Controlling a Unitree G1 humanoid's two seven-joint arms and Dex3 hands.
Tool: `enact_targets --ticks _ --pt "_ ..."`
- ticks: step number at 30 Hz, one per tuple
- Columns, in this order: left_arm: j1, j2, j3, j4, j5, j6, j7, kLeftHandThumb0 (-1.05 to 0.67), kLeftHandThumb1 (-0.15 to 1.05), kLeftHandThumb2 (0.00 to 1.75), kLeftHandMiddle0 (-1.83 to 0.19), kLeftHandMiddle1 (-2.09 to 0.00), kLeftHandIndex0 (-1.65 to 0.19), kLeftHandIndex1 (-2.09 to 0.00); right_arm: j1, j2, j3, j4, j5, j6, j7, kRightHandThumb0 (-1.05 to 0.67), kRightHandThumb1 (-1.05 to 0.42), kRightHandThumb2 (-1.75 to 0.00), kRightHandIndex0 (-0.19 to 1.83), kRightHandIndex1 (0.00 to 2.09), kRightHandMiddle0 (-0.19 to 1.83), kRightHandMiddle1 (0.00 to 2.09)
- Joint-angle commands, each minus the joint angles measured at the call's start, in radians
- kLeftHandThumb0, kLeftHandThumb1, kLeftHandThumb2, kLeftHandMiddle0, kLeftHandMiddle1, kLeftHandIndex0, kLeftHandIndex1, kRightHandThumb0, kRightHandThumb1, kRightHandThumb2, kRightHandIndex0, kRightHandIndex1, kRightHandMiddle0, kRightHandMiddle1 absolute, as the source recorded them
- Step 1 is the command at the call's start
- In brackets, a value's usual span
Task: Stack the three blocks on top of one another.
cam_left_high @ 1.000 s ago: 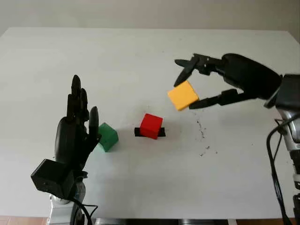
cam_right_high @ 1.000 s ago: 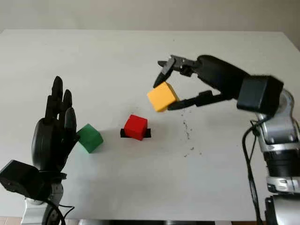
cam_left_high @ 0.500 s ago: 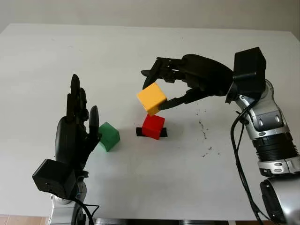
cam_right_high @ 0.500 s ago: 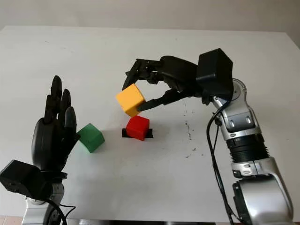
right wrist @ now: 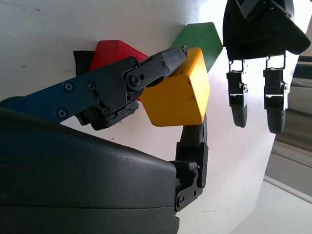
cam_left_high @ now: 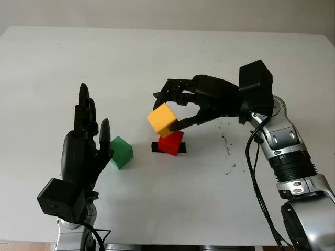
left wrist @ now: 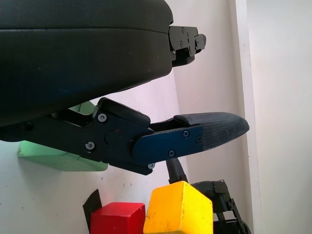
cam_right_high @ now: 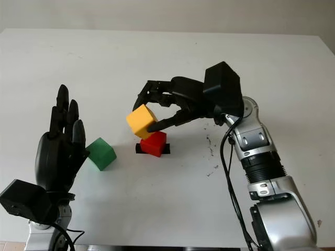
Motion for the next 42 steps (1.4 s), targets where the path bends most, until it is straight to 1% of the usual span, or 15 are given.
enact_targets --ticks 1,7,17,22,28,32,34,39,42 --pt "0.011 0.0 -0.001 -0.02 -0.002 -0.003 -0.002 -0.79 1.05 0.59 0.08 -0.06 0.08 -0.06 -0.002 -0.015 0.0 0.008 -0.009 -0.023 0.004 -0.37 -0.92 -0.05 0.15 0.04 0.34 1.46" --pt "0.011 0.001 -0.002 -0.022 0.005 -0.001 0.0 -0.79 1.05 0.59 0.08 -0.05 0.09 -0.05 0.002 -0.025 -0.001 0.03 -0.035 -0.067 0.004 -0.35 -0.92 -0.05 0.15 0.04 0.33 1.46" --pt "0.013 -0.001 -0.001 -0.019 -0.001 -0.005 -0.001 -0.79 1.05 0.58 0.08 -0.06 0.08 -0.06 0.015 -0.04 0.012 0.027 -0.082 -0.096 0.001 -0.4 -0.9 -0.05 0.15 0.05 0.38 1.4" --pt "0.017 0.001 -0.001 -0.024 0.001 -0.001 -0.002 -0.78 1.05 0.59 0.08 -0.05 0.08 -0.06 0.018 -0.045 0.018 0.041 -0.101 -0.14 -0.005 -0.42 -0.89 -0.05 0.14 0.04 0.41 1.41" --pt "0.019 0.0 -0.001 -0.027 0.001 0.001 0.0 -0.79 1.05 0.59 0.08 -0.05 0.08 -0.06 0.017 -0.055 0.022 0.028 -0.126 -0.138 -0.004 -0.44 -0.89 -0.05 0.14 0.05 0.4 1.38" --pt "0.021 -0.001 -0.001 -0.03 0.002 0.003 0.001 -0.79 1.05 0.59 0.08 -0.05 0.08 -0.06 0.016 -0.061 0.022 0.019 -0.131 -0.131 0.002 -0.44 -0.88 -0.05 0.13 0.04 0.36 1.24" --pt "0.021 0.0 -0.001 -0.029 0.003 -0.001 0.001 -0.79 1.05 0.59 0.07 -0.06 0.08 -0.06 0.016 -0.066 0.025 0.013 -0.14 -0.127 0.001 -0.43 -0.87 -0.05 0.12 0.04 0.33 1.13" --pt "0.02 0.002 0.001 -0.027 0.006 0.0 0.001 -0.79 1.05 0.59 0.08 -0.05 0.08 -0.05 0.014 -0.078 0.032 0.004 -0.16 -0.147 -0.008 -0.45 -0.86 -0.05 0.06 0.03 0.22 0.95" --pt "0.021 0.003 0.002 -0.028 0.003 0.002 -0.001 -0.79 1.05 0.58 0.08 -0.05 0.08 -0.05 0.015 -0.083 0.034 -0.009 -0.164 -0.136 -0.008 -0.47 -0.84 -0.05 -0.02 0.02 0.15 0.72"
